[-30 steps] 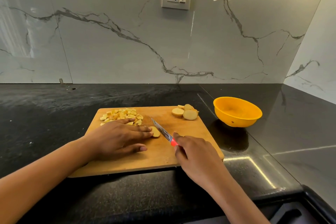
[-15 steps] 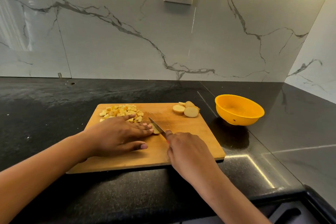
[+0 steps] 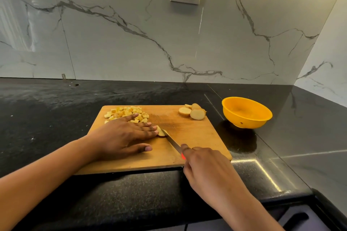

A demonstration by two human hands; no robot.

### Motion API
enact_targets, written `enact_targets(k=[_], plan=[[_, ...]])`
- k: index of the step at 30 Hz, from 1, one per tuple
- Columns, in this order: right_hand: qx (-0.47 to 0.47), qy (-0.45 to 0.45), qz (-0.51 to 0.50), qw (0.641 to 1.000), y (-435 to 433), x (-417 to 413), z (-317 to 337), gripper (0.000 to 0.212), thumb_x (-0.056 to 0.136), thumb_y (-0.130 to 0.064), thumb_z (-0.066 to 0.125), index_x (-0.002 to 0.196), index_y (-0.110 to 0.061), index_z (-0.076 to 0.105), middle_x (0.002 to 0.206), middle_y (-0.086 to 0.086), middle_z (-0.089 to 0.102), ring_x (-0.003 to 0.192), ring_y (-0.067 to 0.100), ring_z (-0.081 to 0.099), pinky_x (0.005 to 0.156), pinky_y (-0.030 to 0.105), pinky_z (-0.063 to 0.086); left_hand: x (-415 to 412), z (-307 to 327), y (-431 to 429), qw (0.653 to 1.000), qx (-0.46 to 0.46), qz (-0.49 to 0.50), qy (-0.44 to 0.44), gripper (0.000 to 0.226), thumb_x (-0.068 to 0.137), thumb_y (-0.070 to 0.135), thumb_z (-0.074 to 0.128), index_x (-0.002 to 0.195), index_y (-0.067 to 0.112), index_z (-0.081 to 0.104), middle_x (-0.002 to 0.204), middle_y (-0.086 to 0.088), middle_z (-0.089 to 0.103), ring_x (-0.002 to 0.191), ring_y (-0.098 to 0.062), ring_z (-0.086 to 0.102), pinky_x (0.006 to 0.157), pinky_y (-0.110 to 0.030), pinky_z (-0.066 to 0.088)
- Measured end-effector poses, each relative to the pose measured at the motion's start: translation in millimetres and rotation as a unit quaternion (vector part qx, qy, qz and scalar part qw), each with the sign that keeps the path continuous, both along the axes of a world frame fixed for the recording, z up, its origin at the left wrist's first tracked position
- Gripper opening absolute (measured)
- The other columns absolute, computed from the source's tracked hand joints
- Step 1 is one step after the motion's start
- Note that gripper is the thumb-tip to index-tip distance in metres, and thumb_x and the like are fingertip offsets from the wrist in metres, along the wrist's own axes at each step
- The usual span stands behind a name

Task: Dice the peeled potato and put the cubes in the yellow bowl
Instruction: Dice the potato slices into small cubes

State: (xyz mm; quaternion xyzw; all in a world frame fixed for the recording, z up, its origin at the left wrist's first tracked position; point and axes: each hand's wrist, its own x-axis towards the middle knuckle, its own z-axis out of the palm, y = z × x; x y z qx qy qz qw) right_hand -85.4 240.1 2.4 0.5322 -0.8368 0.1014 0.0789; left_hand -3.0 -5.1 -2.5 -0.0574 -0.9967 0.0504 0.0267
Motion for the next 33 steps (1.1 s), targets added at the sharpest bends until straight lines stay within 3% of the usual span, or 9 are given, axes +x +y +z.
enact_targets(k=[2, 5, 8, 16, 24, 33], plan=[[0.001, 0.004, -0.003, 1.000, -0.2, 0.1, 0.5, 0.049, 0.103, -0.029, 0.032, 0.151, -0.021, 0.023, 0.123, -0.002, 0.056, 0.107, 0.017, 0.054, 0.081, 0.029, 0.042, 2.0, -0.5, 0.5, 1.000, 0.005, -0.002, 0.019, 0.075, 0.081, 0.077, -0.007, 0.141, 0.039, 0.017, 0.146, 0.023, 0.019, 0.136, 0.011, 0.010, 0.109, -0.023, -0.016], [-0.009, 0.005, -0.008, 1.000, -5.6, -3.4, -1.9, 0.049, 0.103, -0.029, 0.032, 0.150, -0.021, 0.024, 0.122, -0.002, 0.056, 0.107, 0.017, 0.054, 0.074, 0.028, 0.037, 4.8, -3.5, -1.6, 0.996, 0.010, -0.024, 0.086, 0.058, 0.094, 0.067, 0.011, 0.137, 0.035, 0.033, 0.140, 0.017, 0.040, 0.131, 0.004, 0.031, 0.113, -0.043, 0.002], [-0.028, -0.003, -0.011, 1.000, -16.9, -8.6, -5.5, 0.049, 0.103, -0.029, 0.032, 0.150, -0.022, 0.025, 0.122, -0.003, 0.057, 0.105, 0.017, 0.054, 0.072, 0.027, 0.037, 5.5, -5.3, -4.7, 0.995, 0.003, -0.021, 0.095, 0.051, 0.096, 0.064, 0.016, 0.134, 0.037, 0.038, 0.136, 0.018, 0.046, 0.129, 0.001, 0.038, 0.112, -0.046, 0.014], [-0.054, -0.020, 0.000, 0.998, -28.7, -11.3, -7.2, 0.049, 0.102, -0.031, 0.034, 0.150, -0.024, 0.026, 0.125, -0.005, 0.058, 0.104, 0.015, 0.055, 0.081, 0.030, 0.046, 3.8, -1.4, -1.1, 0.998, -0.010, -0.005, 0.062, 0.067, 0.086, 0.074, -0.002, 0.136, 0.041, 0.029, 0.140, 0.022, 0.031, 0.134, 0.002, 0.024, 0.112, -0.037, -0.006], [-0.030, -0.004, 0.012, 0.999, -28.0, -9.0, -6.6, 0.050, 0.102, -0.030, 0.033, 0.151, -0.023, 0.022, 0.122, -0.003, 0.057, 0.103, 0.017, 0.054, 0.075, 0.027, 0.041, 2.6, -0.6, -2.2, 0.999, -0.026, 0.003, 0.040, 0.071, 0.082, 0.077, -0.008, 0.137, 0.045, 0.023, 0.142, 0.025, 0.023, 0.136, 0.005, 0.016, 0.111, -0.032, -0.010], [-0.029, -0.006, 0.022, 0.999, -30.1, -10.5, -6.5, 0.049, 0.102, -0.030, 0.034, 0.150, -0.023, 0.026, 0.120, -0.003, 0.058, 0.102, 0.015, 0.054, 0.079, 0.029, 0.044, 2.0, 0.0, -2.3, 0.999, -0.026, 0.001, 0.035, 0.074, 0.080, 0.077, -0.010, 0.137, 0.045, 0.023, 0.143, 0.024, 0.026, 0.136, 0.006, 0.016, 0.111, -0.029, -0.010]])
